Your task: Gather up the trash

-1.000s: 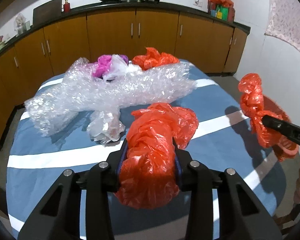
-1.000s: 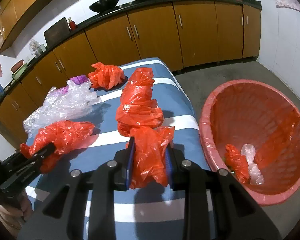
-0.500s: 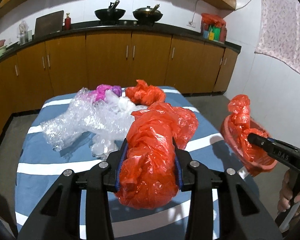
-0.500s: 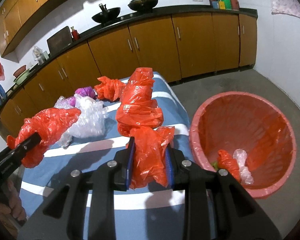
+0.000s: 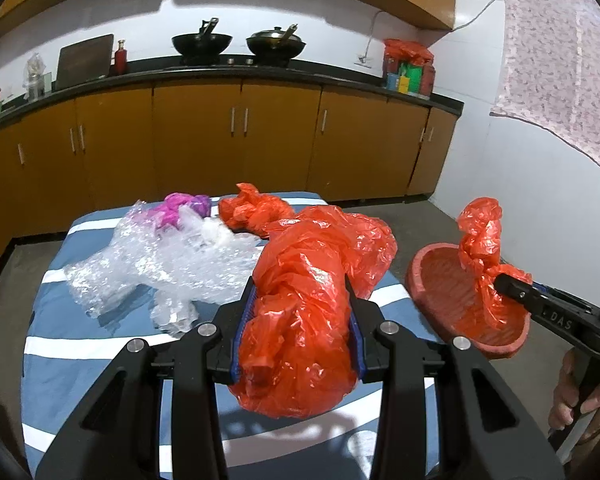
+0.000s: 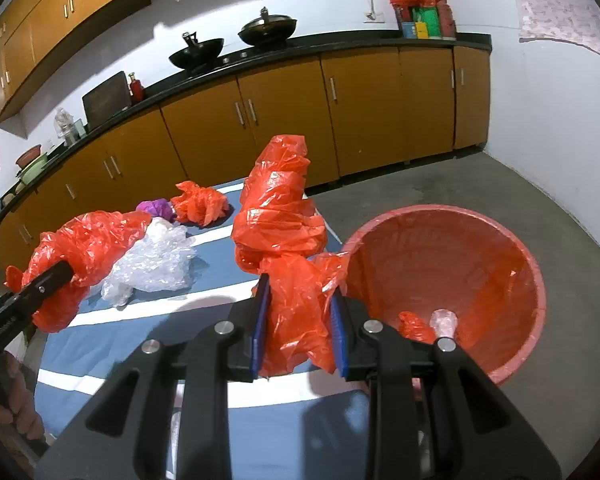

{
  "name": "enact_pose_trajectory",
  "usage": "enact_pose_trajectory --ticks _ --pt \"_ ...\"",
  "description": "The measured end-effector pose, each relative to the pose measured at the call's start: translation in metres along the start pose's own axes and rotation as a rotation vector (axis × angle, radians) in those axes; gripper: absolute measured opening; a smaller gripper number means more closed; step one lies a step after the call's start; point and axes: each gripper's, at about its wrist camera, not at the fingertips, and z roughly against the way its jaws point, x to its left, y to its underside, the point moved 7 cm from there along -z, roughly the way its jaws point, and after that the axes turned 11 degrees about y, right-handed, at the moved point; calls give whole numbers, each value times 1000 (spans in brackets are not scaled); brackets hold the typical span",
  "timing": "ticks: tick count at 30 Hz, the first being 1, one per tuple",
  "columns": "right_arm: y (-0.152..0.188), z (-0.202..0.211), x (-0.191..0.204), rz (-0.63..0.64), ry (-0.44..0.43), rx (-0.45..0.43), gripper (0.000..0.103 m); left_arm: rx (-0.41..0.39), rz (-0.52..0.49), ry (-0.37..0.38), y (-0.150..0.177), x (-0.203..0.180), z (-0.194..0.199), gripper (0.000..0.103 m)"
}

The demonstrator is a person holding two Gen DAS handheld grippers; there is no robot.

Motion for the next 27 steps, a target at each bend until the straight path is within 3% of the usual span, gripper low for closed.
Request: enact_pose_trajectory --ticks 14,27 --pt "0 4 -54 -46 78 -13 27 23 -33 71 -3 -46 -30 39" --pt "-3 -4 -129 -134 189 -19 27 77 -83 183 -2 -113 -83 39"
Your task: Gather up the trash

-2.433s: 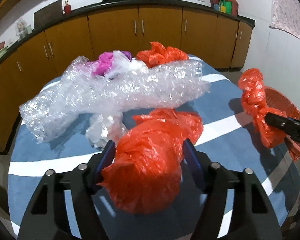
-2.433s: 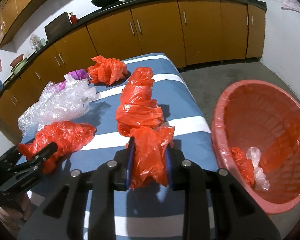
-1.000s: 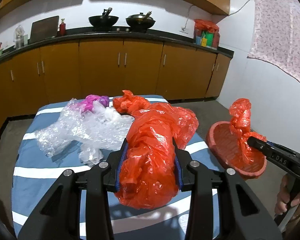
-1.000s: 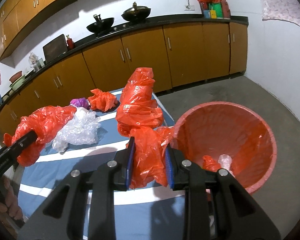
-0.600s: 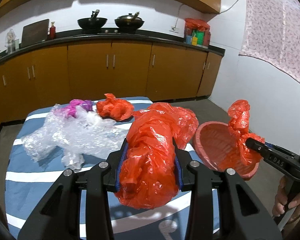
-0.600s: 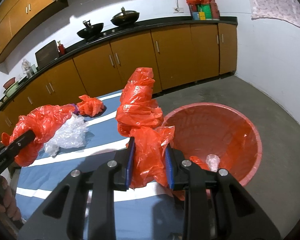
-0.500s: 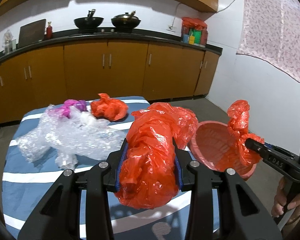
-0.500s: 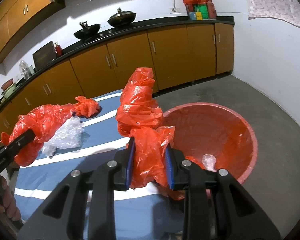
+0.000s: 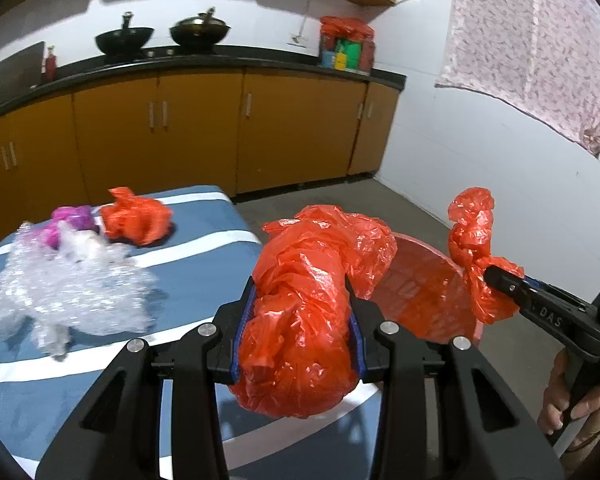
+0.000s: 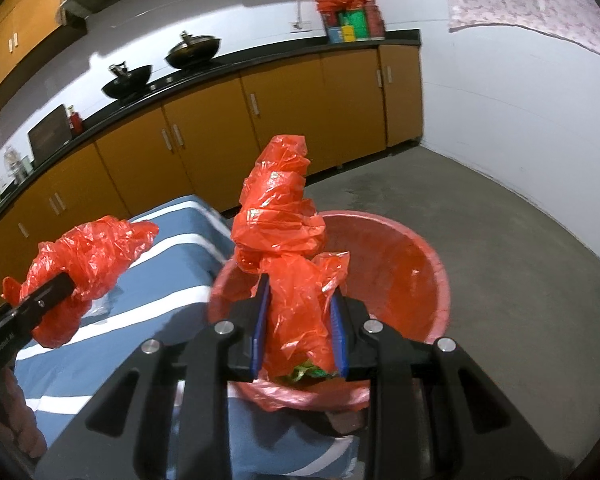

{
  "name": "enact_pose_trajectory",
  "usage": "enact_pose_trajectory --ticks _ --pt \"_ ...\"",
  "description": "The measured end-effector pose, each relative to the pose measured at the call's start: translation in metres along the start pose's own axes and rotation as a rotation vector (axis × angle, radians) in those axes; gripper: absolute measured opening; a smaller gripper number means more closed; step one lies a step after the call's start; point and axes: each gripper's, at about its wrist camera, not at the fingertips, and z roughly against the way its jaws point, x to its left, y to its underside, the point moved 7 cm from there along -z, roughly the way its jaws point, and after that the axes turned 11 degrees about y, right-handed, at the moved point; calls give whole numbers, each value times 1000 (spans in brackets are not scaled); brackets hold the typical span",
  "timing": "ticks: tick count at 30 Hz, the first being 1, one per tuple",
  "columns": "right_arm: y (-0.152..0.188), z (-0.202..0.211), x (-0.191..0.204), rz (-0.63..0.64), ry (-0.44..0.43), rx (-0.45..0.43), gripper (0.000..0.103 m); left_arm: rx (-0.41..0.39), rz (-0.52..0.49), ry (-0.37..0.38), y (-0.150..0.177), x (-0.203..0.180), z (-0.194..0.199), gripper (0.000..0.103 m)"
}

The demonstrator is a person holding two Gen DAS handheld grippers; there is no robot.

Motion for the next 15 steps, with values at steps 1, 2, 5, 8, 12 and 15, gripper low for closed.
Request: enact_pose_trajectory --ticks 1,2,5,8,12,15 --pt "-1 -2 -3 -3 6 1 27 5 -2 9 0 -4 -6 39" --pt "-2 -3 -5 -4 11 1 27 10 -4 15 0 -7 -10 39" --pt "-3 -10 -15 -12 27 5 27 27 -11 39 0 -19 -28 39" --pt "-4 -19 -24 -23 37 10 27 41 -15 58 0 -28 -42 39" --pt "-6 -28 -28 -31 46 14 27 59 -18 75 0 -37 -60 39" --pt "-8 -35 -34 -42 51 13 27 72 -27 80 0 -41 -72 39"
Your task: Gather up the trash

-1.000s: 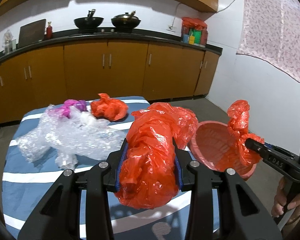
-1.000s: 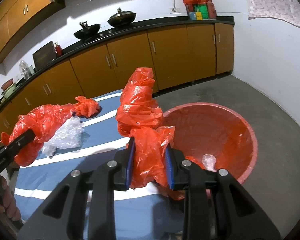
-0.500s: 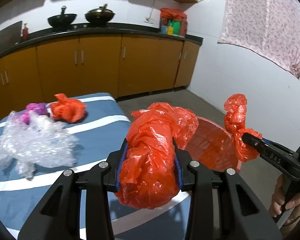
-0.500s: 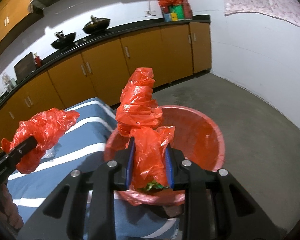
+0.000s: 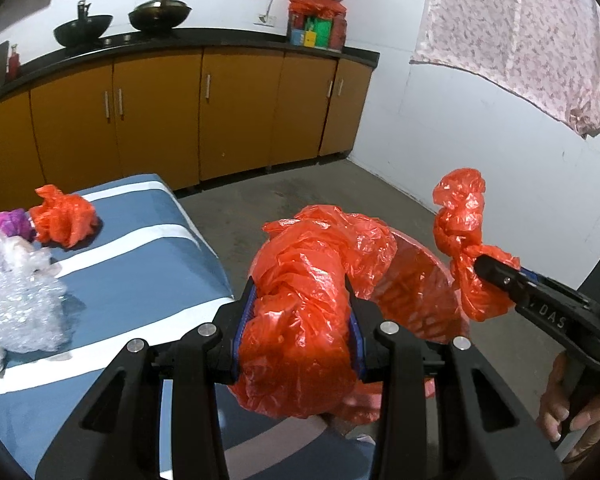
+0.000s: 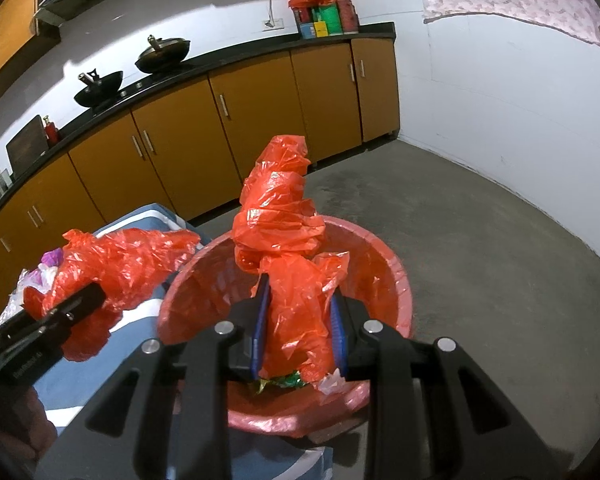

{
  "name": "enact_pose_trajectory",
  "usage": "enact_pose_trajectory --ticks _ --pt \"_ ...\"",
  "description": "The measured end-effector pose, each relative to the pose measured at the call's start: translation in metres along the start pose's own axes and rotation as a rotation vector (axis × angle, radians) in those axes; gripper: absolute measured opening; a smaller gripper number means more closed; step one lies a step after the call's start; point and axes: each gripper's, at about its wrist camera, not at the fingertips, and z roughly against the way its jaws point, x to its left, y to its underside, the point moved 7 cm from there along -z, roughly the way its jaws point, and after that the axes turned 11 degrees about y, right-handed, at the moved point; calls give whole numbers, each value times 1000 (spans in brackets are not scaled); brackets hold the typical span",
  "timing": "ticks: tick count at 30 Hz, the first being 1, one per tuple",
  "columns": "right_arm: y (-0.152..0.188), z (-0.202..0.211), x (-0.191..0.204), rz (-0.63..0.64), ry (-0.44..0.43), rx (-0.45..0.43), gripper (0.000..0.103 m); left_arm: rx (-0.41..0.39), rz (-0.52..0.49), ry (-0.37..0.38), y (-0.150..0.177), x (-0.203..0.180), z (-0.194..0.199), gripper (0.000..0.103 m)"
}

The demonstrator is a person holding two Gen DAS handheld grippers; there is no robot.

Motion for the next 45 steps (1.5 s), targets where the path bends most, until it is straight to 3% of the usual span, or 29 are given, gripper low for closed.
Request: enact_pose_trajectory --ticks 9,10,12,16,21,29,38,45 --pt "-12 -20 -1 -22 2 -7 28 25 -8 21 -3 -4 -29 42" --pt "-13 -23 -1 -21 1 -8 31 24 -10 19 -4 -4 -31 45" --pt "-12 -27 -3 -22 7 -4 35 27 -7 17 -3 -2 -35 61" --pt "-8 -32 -4 -23 6 6 43 29 21 14 1 6 -38 67" --pt "-4 -33 -13 -43 23 17 49 28 66 -17 6 28 -27 68" --pt "-4 -23 4 -27 9 8 52 7 117 -81 14 63 2 78" --pt "1 -9 84 75 -98 13 53 -89 135 -186 20 114 75 83" --pt "22 11 189 191 -256 35 53 -160 169 -396 51 194 163 85"
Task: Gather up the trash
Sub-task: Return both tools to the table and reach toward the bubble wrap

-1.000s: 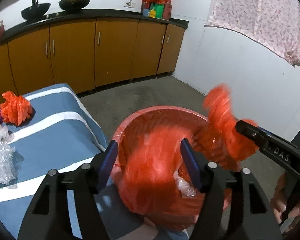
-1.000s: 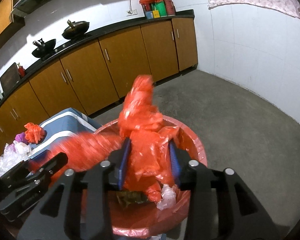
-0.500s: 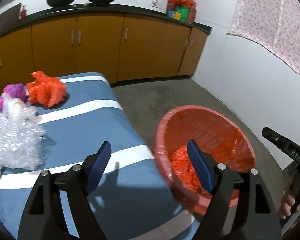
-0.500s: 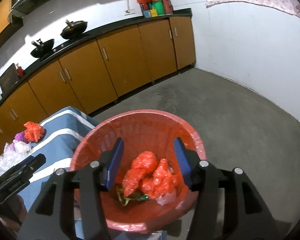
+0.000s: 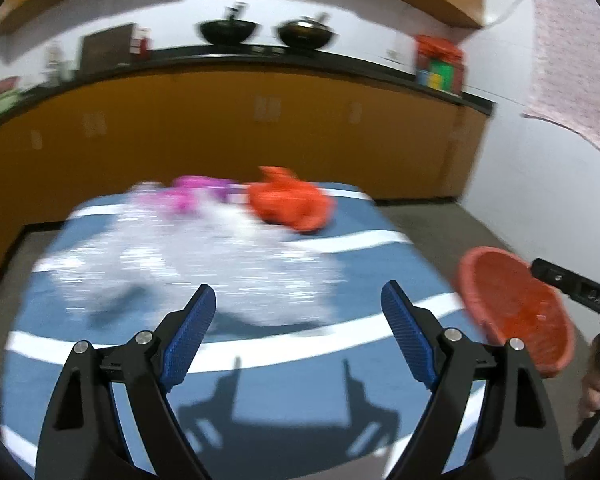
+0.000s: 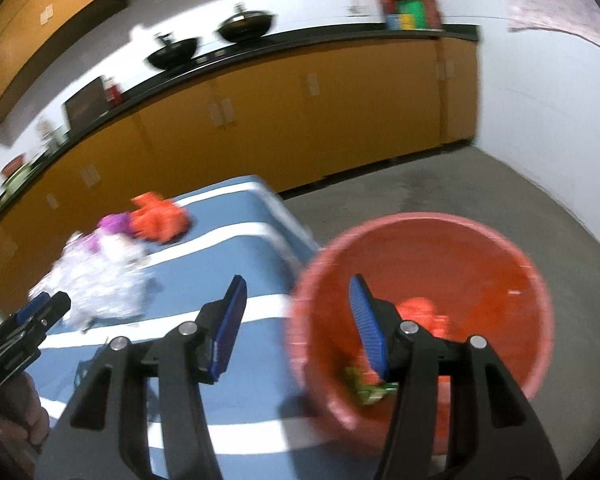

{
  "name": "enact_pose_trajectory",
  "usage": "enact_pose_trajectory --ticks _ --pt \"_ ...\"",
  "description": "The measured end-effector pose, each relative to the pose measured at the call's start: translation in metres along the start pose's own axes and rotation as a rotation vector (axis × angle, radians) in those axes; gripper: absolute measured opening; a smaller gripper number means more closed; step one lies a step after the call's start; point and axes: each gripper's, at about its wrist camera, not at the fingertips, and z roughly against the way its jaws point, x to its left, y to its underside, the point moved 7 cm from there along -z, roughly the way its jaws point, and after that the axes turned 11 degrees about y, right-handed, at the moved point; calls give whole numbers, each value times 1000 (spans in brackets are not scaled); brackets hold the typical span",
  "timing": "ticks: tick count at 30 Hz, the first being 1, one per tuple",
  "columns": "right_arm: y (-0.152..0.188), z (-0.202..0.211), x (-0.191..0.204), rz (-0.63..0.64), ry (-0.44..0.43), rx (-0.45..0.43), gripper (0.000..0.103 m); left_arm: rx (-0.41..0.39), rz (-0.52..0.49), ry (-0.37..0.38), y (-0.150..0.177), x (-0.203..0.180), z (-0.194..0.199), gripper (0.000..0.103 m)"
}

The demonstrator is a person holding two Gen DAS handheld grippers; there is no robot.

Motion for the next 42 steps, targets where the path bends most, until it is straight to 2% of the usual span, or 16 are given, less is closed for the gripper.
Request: enact_pose_trajectory --ticks 6,9,13,19,30,31,33,35,38,42 --pt "13 -3 99 101 -135 27 53 -42 66 -193 9 91 36 88" --pt "23 -4 143 168 -183 32 53 -56 97 -247 14 121 49 89" --pt "34 -4 186 258 -204 16 61 -61 130 -296 19 148 58 90" --pt "43 -15 220 377 -168 -29 76 -64 157 -319 25 170 61 94" --pt "45 -51 241 515 -100 -34 76 -19 128 -302 23 177 35 96" --pt "45 -53 243 522 -101 -33 75 -16 127 -301 24 178 33 96" --pt "47 -57 245 535 -106 -22 62 -9 124 -299 23 179 31 96" --pt "49 -62 245 538 -118 2 41 -7 118 -298 22 179 28 96" --pt "48 -64 242 520 -128 12 25 -3 116 -296 20 179 25 96" --pt "46 -62 230 470 -146 19 19 1 129 -288 19 181 21 97"
